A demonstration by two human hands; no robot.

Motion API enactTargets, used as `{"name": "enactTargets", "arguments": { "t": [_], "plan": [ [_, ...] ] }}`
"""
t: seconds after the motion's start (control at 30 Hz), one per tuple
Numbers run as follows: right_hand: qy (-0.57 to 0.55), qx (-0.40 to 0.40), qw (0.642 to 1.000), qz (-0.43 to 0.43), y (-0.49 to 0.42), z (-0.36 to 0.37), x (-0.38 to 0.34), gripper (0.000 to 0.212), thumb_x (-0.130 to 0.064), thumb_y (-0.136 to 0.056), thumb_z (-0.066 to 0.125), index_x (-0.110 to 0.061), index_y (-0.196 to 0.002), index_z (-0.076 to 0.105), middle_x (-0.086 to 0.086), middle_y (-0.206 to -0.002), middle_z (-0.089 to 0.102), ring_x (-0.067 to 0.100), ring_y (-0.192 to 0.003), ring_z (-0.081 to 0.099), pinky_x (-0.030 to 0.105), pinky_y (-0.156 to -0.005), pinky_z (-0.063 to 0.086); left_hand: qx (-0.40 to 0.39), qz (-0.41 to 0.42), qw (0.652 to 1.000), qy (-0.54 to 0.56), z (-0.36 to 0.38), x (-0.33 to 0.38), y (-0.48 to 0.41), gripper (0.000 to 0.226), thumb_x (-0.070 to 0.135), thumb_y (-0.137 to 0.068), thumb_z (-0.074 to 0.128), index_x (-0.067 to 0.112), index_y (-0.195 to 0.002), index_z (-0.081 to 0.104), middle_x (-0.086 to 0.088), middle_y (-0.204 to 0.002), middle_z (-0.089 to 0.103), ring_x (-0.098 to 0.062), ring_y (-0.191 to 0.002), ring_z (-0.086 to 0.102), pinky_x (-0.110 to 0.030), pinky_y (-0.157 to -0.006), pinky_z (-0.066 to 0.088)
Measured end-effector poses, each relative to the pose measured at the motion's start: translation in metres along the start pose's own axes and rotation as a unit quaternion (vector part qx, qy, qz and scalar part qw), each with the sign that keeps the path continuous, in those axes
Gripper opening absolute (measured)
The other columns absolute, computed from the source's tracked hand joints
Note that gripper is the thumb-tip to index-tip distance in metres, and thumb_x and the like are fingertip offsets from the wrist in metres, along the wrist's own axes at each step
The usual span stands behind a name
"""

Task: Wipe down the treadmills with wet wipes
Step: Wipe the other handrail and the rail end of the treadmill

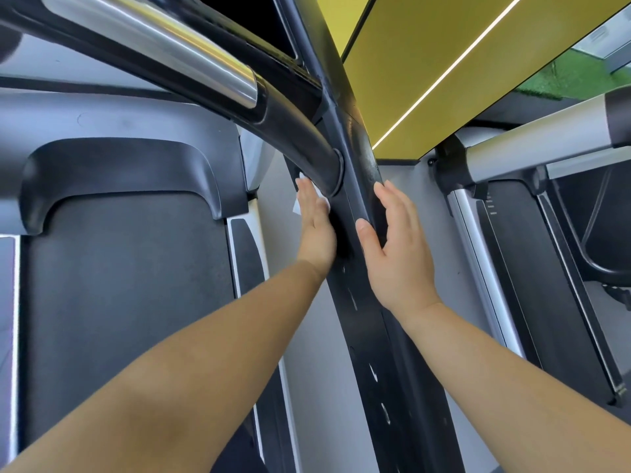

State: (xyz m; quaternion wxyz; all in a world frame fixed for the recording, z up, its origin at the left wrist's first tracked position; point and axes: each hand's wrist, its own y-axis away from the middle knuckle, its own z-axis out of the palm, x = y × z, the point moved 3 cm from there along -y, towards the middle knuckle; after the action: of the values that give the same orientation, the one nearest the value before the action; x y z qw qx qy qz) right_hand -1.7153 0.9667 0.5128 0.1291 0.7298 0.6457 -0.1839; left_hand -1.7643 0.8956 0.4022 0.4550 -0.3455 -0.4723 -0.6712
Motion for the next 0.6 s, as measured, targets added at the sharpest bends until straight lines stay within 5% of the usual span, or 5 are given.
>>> {"name": "enactTargets", "arguments": {
  "t": [0.07,0.2,0.3,0.37,0.6],
  "plan": [
    [-0.003,0.003,1.0,0.001,0.0,0.0,0.0,0.049,-0.025,-0.097,0.05,-0.017,-0.144,0.037,-0.001,-0.151,0.033,0.011,-0.138,0.03,0.017,-0.105,0.022,0.024,-0.02,1.0,-0.002,0.0,0.006,-0.003,0.065,0.06,-0.089,0.015,0.041,-0.15,0.003,0.017,-0.158,0.005,-0.005,-0.145,0.004,-0.042,-0.12,0.008],
    [-0.007,0.004,1.0,0.006,0.0,-0.001,0.0,0.049,-0.025,-0.097,0.051,-0.018,-0.143,0.038,-0.002,-0.15,0.033,0.01,-0.137,0.03,0.016,-0.105,0.023,-0.01,-0.119,0.992,0.035,0.018,-0.011,0.04,0.101,0.098,-0.061,0.016,0.044,-0.148,0.019,0.019,-0.157,0.013,-0.001,-0.144,0.009,-0.038,-0.119,0.009],
    [-0.014,0.0,1.0,0.012,0.0,-0.001,0.001,0.048,-0.026,-0.097,0.05,-0.021,-0.143,0.038,-0.006,-0.15,0.033,0.005,-0.136,0.029,0.003,-0.099,0.018,-0.033,-0.015,0.999,0.018,0.033,0.011,0.079,0.048,0.048,-0.102,0.013,0.041,-0.145,-0.006,0.028,-0.15,-0.016,0.012,-0.138,-0.013,-0.022,-0.118,-0.003],
    [-0.021,-0.001,1.0,0.014,0.001,-0.001,0.001,0.047,-0.025,-0.097,0.049,-0.022,-0.143,0.039,-0.007,-0.15,0.033,0.003,-0.135,0.029,-0.007,-0.093,0.015,-0.034,0.039,0.998,-0.023,0.034,0.018,0.08,0.048,0.027,-0.105,0.012,0.032,-0.147,-0.011,0.027,-0.148,-0.02,0.015,-0.136,-0.017,-0.012,-0.114,-0.006],
    [-0.056,0.007,0.998,0.019,0.0,-0.002,0.002,0.039,-0.022,-0.103,0.036,-0.017,-0.141,0.044,-0.002,-0.147,0.039,0.006,-0.135,0.032,-0.007,-0.095,0.014,-0.05,0.055,0.997,-0.022,0.028,0.01,0.076,0.056,0.022,-0.099,0.016,0.03,-0.147,-0.011,0.027,-0.149,-0.016,0.013,-0.138,-0.013,-0.024,-0.119,-0.004]
  ]
}}
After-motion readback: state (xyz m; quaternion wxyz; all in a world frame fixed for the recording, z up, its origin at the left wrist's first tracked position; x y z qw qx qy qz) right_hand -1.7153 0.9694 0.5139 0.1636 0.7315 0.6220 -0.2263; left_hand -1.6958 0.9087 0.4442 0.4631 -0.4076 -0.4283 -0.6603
